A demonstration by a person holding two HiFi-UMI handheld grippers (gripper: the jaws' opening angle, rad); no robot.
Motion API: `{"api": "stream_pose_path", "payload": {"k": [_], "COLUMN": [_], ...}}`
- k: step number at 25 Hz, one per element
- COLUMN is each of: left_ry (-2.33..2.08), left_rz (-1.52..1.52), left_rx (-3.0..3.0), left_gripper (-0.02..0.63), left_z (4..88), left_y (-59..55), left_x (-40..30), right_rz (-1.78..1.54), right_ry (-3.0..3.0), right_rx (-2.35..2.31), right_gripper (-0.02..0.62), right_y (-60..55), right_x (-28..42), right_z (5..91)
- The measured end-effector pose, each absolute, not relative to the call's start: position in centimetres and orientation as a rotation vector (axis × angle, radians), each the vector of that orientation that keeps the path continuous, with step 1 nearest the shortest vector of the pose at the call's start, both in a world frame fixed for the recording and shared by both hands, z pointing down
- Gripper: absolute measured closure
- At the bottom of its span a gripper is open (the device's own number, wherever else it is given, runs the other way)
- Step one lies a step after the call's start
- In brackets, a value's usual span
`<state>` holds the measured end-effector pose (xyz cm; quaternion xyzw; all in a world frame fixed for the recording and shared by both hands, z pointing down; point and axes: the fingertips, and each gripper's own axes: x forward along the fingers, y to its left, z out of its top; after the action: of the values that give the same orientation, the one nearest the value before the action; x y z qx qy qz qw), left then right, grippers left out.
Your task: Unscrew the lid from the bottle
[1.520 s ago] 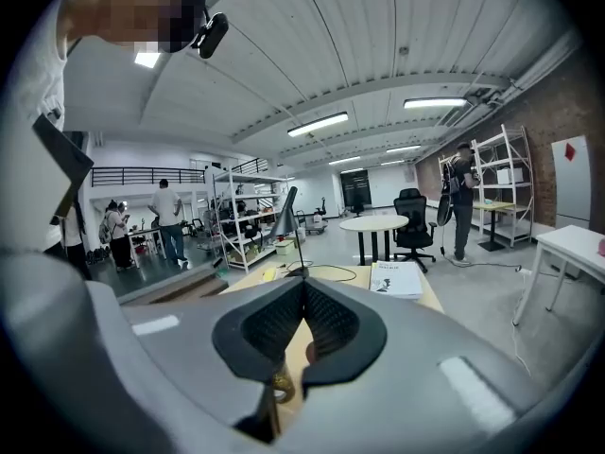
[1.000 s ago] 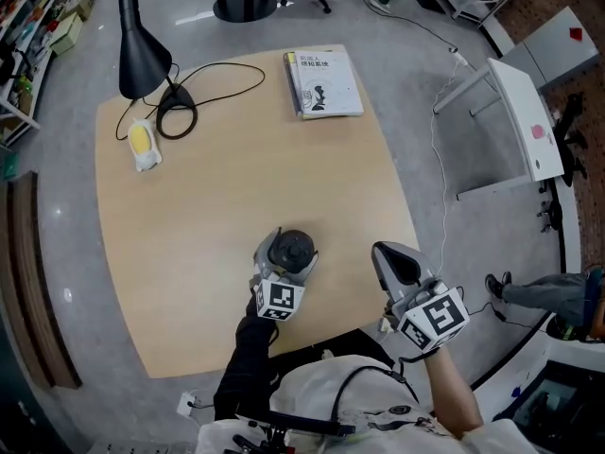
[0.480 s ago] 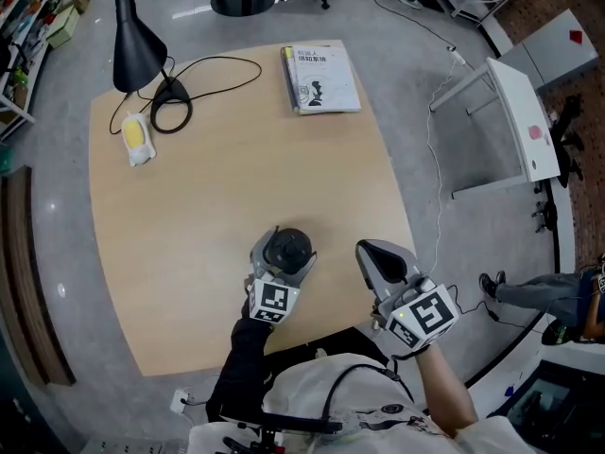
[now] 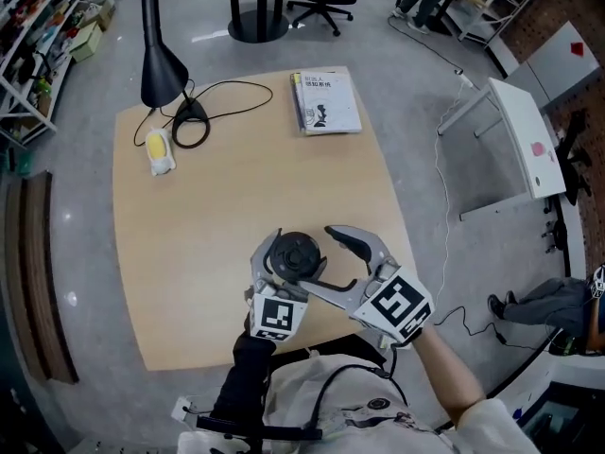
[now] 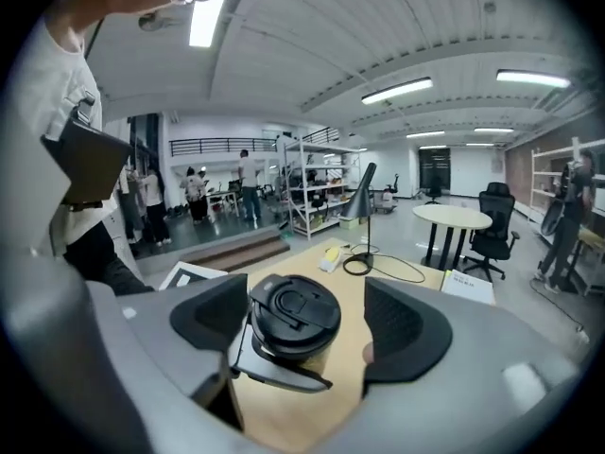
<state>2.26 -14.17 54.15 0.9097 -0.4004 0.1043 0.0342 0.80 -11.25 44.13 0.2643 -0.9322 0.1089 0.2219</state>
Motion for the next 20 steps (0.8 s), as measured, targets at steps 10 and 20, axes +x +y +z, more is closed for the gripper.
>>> {"api": "stream_pose_path", "payload": {"k": [10,20], "left_ry": [-1.402,-1.429], "left_rz": [0.333,0.331], "left_rx": [2.782,2.734], "left_gripper": [0.163,0.158], "left_z": [48.9,46.7], "left_y": [-13.8,-12.3], "left_x": [1.2,1.1], "right_rz": [0.346,0.262], "right_ry": [-2.436,-2.273], "right_rx": [0.356,0.038], "right_gripper": [0.112,0.155], "right_y": [-10.8,-8.4], "right_x": [-3.5,-3.5], "right_z": [44.6,43.1]}}
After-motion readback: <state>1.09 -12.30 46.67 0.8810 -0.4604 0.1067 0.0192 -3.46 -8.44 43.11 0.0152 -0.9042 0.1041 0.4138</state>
